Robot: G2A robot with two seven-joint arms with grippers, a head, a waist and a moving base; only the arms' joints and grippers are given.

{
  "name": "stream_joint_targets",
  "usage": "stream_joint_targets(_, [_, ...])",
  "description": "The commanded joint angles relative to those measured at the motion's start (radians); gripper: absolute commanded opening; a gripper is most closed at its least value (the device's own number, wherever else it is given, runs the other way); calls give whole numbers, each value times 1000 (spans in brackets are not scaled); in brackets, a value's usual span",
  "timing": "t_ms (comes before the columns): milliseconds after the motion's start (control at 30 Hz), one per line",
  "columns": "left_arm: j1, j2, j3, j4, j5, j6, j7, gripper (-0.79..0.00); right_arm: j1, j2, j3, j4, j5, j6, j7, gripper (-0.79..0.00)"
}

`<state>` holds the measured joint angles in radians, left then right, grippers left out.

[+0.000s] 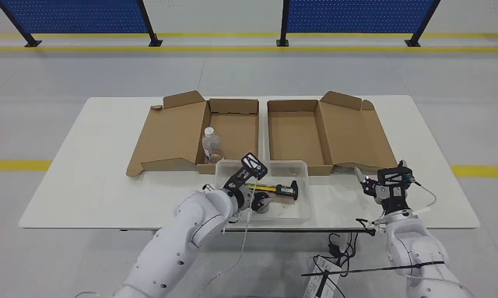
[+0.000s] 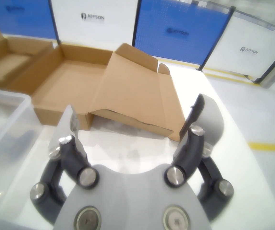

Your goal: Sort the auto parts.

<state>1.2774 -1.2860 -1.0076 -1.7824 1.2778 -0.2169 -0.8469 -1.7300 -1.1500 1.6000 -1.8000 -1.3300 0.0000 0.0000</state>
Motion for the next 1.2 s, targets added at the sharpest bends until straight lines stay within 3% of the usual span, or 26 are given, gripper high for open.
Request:
stream_joint_targets(0, [-6,-1,5,8,-1,10,-9,0,0,0,0,0,0,0,0,0])
stream_joint_targets(800, [-72,-17,35,112,-10,84,-85,-6,0,0,0,0,0,0,0,0])
stream_joint_targets(967, [-79,-19,42,124,-14,82,-90,-129,0,0,0,0,0,0,0,0])
stream_joint_targets(1067, [-83,-20,46,133,-19,78,-93,-277,0,0,0,0,0,0,0,0])
stream_joint_targets(1167, [-88,-22,51,142,-32,74,-98,-289,0,0,0,0,0,0,0,0])
